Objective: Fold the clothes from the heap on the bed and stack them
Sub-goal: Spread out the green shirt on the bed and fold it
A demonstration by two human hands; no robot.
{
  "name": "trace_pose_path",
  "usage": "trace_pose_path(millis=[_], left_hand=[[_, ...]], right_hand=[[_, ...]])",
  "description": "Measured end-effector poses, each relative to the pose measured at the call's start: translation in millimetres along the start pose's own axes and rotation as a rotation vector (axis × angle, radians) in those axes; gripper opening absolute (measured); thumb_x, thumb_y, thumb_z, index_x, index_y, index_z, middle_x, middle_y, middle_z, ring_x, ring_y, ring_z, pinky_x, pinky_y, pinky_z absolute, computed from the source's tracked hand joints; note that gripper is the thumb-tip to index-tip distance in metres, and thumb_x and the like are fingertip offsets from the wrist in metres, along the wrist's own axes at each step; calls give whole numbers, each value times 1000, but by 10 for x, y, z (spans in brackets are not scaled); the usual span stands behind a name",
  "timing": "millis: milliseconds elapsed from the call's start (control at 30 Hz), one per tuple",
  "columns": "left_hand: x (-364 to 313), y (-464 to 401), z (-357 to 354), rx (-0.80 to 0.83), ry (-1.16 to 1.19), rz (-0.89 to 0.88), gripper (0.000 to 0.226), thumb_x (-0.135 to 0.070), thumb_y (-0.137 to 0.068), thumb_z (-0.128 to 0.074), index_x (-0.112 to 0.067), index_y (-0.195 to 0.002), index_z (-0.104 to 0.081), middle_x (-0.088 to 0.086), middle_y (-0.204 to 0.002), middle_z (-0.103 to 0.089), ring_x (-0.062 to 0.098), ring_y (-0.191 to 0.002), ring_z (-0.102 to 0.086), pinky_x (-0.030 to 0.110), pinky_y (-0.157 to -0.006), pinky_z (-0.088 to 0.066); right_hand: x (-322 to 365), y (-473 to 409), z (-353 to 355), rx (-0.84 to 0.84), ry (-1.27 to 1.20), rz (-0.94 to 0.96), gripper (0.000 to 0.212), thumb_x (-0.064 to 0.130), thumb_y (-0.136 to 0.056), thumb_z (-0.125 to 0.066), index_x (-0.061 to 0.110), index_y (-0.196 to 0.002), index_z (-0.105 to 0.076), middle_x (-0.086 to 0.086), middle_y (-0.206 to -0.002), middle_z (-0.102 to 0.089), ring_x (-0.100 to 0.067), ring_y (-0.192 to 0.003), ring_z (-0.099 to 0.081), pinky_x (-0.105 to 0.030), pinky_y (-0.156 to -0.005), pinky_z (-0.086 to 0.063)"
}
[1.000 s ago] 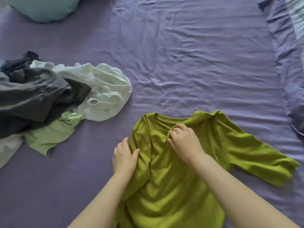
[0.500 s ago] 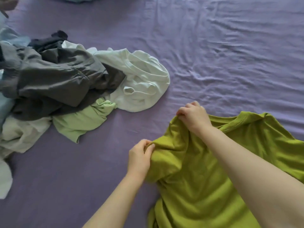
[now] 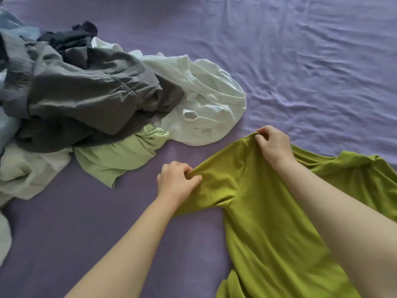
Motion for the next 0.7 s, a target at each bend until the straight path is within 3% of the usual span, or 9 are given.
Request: trace_pose_path(millis=[100, 167, 267, 400, 533, 600, 700], left_hand=[[-56, -35, 213, 3, 524, -49, 7, -26, -82, -73, -23, -80, -66, -9, -80, -66, 10, -80, -58, 27, -75, -46], [-115, -136, 323, 63, 642, -75, 10, -21, -84, -70, -27, -77, -65, -13, -71, -63, 4, -70, -55, 23, -70, -44], [-149, -268, 408, 87, 382, -103, 2, -33, -85, -68, -31, -85, -68, -17, -68, -58, 5, -69, -53, 21, -64, -41], [21, -250, 302, 196, 56, -2, 38, -58, -73, -71, -32, -99, -62, -15, -87, -55, 9, -86, -55, 29, -76, -47], [211, -167, 265, 239, -205, 41, 30, -52, -77, -69, -26, -71, -55, -11, -70, -56, 16, -79, -58, 29, -64, -37], [235, -163, 282, 193, -20, 1, 24, -42, -83, -67, -25, -71, -56, -10, -69, -55, 15, -73, -53, 30, -63, -37], [279, -122, 315, 245, 607, 108, 16, -30, -89, -66, -20, -76, -62, -4, -72, -61, 11, -66, -55, 27, -61, -42]], right_hand=[[68, -98, 55, -70, -22, -18, 21, 12, -91, -54, 4, -107, -65, -16, -111, -66, -31, -106, -57, -24, -81, -32], [81, -166, 80, -92, -30, -58, 22, 12, -91, -53, 3, -107, -64, -17, -111, -66, -31, -107, -57, -25, -81, -32], [70, -161, 51, -52, 7, -90, 24, 11, -90, -52, 4, -110, -64, -17, -114, -65, -31, -110, -55, -28, -88, -35], [220, 118, -70, 14, 228, 133, 36, 7, -87, -54, 10, -123, -58, -8, -132, -55, -29, -131, -36, -38, -103, -33], [478, 560, -350, 171, 244, 428, 34, 9, -85, -60, 14, -119, -63, -3, -131, -57, -25, -132, -39, -42, -99, -40], [527, 725, -549, 273, 266, 493, 28, 19, -91, -58, 15, -118, -65, -2, -132, -57, -25, -133, -40, -42, -102, -38], [508, 866, -682, 239, 260, 463, 34, 28, -95, -53, 19, -127, -59, -2, -139, -51, -27, -137, -34, -41, -111, -27]])
Point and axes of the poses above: each hand's wrist, its own y-axis away from the middle knuckle, its own z-axis out of the back of the hand, x = y × z, the point moved 6 cm from there along -y, towards the middle knuckle
